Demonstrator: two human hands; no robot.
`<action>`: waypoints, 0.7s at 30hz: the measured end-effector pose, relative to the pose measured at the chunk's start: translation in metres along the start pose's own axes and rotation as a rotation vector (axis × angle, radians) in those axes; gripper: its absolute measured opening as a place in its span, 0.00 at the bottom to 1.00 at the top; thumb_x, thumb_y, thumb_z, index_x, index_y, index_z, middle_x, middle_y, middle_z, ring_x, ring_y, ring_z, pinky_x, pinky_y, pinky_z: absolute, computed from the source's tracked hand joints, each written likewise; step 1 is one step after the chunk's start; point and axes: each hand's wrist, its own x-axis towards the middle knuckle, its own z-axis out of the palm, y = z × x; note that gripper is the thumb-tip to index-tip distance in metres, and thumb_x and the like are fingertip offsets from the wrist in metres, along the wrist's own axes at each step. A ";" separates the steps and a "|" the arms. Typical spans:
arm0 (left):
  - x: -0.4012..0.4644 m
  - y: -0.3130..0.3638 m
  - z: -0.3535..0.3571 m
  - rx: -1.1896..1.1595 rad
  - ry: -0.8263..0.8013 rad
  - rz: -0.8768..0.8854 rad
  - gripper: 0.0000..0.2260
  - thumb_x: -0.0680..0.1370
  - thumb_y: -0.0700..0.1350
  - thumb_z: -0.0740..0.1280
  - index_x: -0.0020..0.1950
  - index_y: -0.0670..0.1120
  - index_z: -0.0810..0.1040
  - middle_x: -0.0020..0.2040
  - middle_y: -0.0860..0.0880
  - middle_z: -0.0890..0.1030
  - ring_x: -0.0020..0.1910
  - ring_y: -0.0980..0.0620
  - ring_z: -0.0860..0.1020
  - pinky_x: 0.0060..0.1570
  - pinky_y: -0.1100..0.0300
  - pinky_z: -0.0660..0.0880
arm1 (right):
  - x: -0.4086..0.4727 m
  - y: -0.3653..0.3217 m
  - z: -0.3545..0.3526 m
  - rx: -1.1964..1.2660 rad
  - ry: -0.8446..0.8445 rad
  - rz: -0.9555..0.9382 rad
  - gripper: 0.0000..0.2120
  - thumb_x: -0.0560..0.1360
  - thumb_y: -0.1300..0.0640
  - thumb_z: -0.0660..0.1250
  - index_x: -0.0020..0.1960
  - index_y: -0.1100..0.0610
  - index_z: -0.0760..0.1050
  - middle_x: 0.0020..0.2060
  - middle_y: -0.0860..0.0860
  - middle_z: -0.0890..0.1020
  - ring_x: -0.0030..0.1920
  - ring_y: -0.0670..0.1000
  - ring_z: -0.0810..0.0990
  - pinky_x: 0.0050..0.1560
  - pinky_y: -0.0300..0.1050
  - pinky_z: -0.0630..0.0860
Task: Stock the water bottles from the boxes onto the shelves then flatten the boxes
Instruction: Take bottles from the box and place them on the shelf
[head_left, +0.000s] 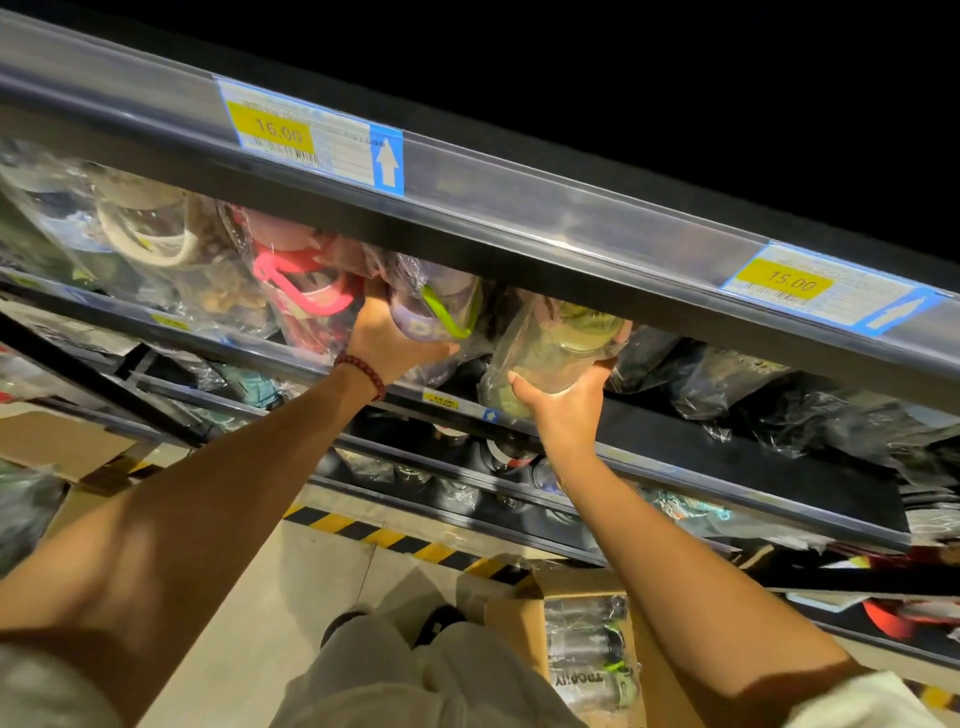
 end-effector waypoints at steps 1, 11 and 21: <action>-0.001 0.000 0.001 -0.004 0.001 -0.020 0.21 0.61 0.45 0.80 0.40 0.46 0.68 0.38 0.51 0.73 0.39 0.56 0.73 0.36 0.75 0.72 | 0.001 0.001 0.000 -0.005 -0.004 -0.001 0.32 0.63 0.57 0.79 0.57 0.58 0.61 0.53 0.53 0.72 0.56 0.52 0.74 0.56 0.39 0.71; -0.004 0.003 0.001 0.025 -0.027 -0.048 0.23 0.63 0.44 0.80 0.41 0.48 0.64 0.37 0.54 0.69 0.35 0.62 0.69 0.29 0.81 0.67 | -0.006 -0.009 0.014 0.124 -0.047 -0.022 0.29 0.64 0.64 0.78 0.52 0.53 0.61 0.43 0.41 0.71 0.42 0.40 0.74 0.37 0.21 0.70; -0.007 0.004 0.003 0.061 0.003 -0.069 0.28 0.60 0.50 0.81 0.50 0.42 0.68 0.38 0.54 0.70 0.41 0.55 0.73 0.27 0.75 0.66 | -0.005 -0.010 0.021 0.146 -0.110 -0.086 0.25 0.65 0.67 0.76 0.47 0.48 0.63 0.43 0.42 0.74 0.43 0.42 0.77 0.43 0.28 0.73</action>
